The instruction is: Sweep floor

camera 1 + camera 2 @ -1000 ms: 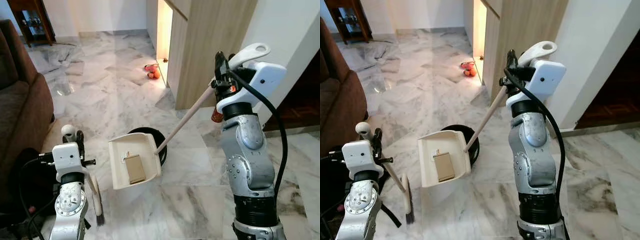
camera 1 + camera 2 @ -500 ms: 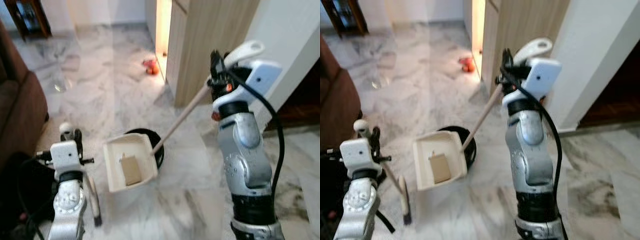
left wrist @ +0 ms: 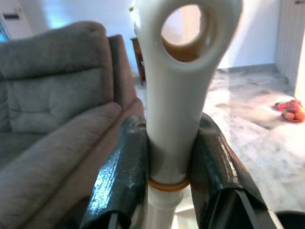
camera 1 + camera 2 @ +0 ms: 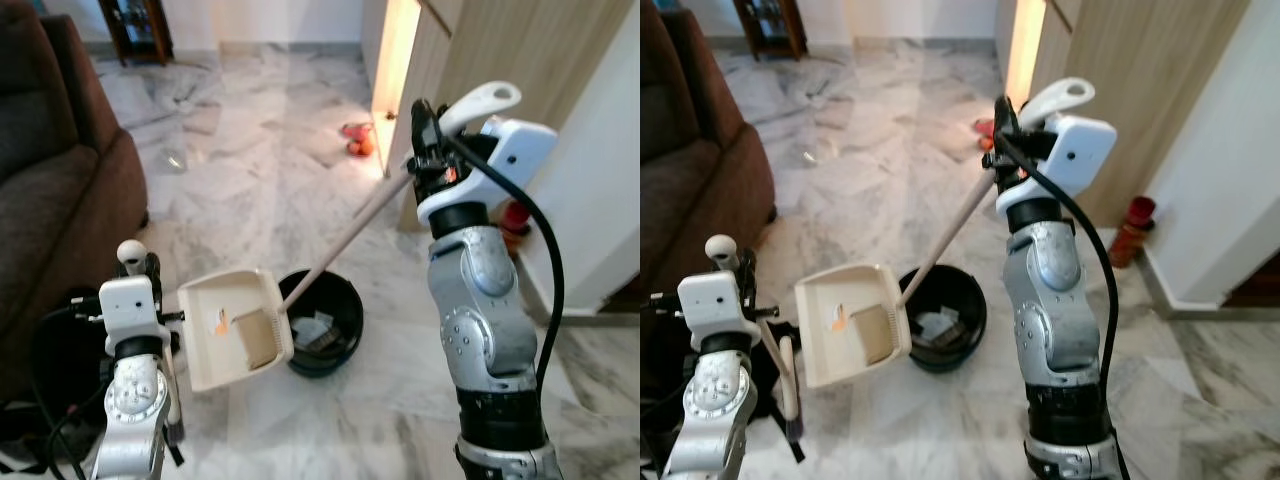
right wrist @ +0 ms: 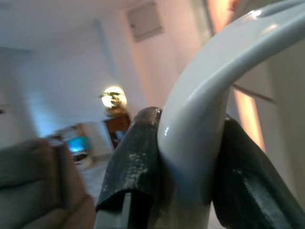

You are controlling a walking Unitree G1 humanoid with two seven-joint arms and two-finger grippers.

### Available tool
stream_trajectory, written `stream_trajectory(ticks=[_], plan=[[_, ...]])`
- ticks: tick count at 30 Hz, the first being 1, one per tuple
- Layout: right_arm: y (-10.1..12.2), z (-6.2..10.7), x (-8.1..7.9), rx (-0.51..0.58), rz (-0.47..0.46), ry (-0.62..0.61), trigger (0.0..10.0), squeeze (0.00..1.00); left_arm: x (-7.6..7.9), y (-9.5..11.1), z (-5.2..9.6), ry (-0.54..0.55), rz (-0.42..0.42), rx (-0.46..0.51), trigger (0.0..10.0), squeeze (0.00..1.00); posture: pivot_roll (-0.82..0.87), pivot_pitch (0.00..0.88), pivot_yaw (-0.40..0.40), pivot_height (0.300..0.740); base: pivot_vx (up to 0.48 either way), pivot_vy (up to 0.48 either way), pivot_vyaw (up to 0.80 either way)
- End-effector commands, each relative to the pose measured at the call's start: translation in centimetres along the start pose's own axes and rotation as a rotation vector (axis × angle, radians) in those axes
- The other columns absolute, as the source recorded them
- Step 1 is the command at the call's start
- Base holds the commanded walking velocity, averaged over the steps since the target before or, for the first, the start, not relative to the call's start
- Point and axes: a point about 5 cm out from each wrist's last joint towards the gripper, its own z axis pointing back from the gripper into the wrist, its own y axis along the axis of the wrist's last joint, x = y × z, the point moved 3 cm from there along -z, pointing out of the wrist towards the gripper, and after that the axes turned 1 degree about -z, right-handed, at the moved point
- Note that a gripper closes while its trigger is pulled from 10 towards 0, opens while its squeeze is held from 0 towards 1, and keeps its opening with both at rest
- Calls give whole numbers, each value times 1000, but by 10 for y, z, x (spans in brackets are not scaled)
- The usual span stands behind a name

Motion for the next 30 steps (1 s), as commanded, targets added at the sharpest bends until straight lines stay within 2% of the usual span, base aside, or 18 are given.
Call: stream_trajectory(ticks=[1, 24, 30], plan=[[21, -3, -5, 88, 13, 13, 10000, 0, 0, 12, -4, -6, 13, 51, 10000, 0, 143, 63, -21, 740, 319, 0, 0], [22, -4, -6, 91, 2, 14, 10000, 0, -2, 13, -3, -2, 8, 55, 10000, 0, 147, 61, -21, 740, 311, 0, 0], [25, -4, -10, 112, 28, 35, 10000, 0, -1, 13, -2, -11, 10, 65, 10000, 0, 145, 60, -20, 740, 0, 0, 0]])
